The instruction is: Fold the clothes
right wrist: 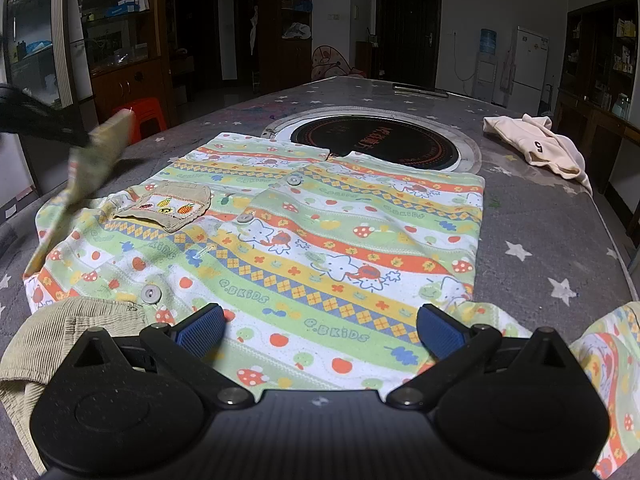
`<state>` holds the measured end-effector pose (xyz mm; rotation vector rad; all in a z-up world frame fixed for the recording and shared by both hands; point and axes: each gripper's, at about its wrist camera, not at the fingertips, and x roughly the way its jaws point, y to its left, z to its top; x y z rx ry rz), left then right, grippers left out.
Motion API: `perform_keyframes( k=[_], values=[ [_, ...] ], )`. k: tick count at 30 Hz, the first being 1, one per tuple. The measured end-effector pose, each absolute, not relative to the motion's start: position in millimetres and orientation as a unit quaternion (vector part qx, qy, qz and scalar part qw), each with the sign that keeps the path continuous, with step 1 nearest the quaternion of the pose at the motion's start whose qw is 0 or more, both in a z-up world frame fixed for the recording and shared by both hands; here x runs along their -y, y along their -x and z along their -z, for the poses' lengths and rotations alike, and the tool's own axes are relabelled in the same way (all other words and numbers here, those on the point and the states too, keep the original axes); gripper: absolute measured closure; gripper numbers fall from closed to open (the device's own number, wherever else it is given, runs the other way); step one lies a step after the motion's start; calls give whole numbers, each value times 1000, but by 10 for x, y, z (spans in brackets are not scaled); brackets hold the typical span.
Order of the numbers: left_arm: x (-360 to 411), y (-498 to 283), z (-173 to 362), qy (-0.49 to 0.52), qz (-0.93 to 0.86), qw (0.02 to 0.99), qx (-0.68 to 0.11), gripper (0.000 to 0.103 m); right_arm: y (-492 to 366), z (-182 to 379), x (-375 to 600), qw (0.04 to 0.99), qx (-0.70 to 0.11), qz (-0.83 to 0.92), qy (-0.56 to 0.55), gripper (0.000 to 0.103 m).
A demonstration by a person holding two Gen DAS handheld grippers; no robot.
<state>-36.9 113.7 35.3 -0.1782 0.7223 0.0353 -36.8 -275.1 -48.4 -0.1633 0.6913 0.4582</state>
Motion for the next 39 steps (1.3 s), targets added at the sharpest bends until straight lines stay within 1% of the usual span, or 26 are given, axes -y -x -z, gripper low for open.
perform_keyframes(
  k=[5, 9, 12, 15, 16, 19, 24, 28, 30, 33, 36, 39],
  values=[
    [-1439, 933, -366, 91, -64, 931, -346, 102, 368, 485, 2753, 912, -336, -223, 78, 0],
    [-1619, 1096, -148, 98, -93, 914, -383, 102, 328, 437, 2749, 906, -347, -226, 90, 0],
    [-1646, 1084, -34, 91, -98, 905, -403, 102, 361, 316, 2740, 907, -343, -227, 87, 0],
    [-1633, 1014, 5, 80, -99, 899, -418, 100, 487, 191, 2658, 901, -333, -256, 110, 0],
    [-1628, 990, 11, 75, -100, 898, -421, 97, 522, 185, 2622, 896, -335, -265, 118, 0],
    [-1638, 955, 15, 72, -105, 897, -423, 95, 582, 252, 2527, 883, -350, -279, 140, 1],
    [-1712, 893, 72, 71, -113, 892, -432, 95, 581, 317, 2521, 876, -372, -277, 130, 1],
    [-1809, 845, 38, 67, -128, 891, -431, 95, 609, 263, 2546, 879, -368, -270, 133, 2],
    [-1878, 827, 13, 65, -149, 889, -429, 95, 615, 269, 2559, 878, -374, -265, 134, 5],
    [-1974, 841, -69, 60, -179, 888, -420, 89, 620, 275, 2611, 878, -383, -256, 127, 8],
    [-2012, 875, -197, 61, -189, 892, -405, 86, 633, 201, 2731, 887, -378, -240, 113, 10],
    [-1866, 905, -329, 58, -167, 906, -385, 81, 619, 123, 2916, 897, -377, -208, 99, 14]
  ],
)
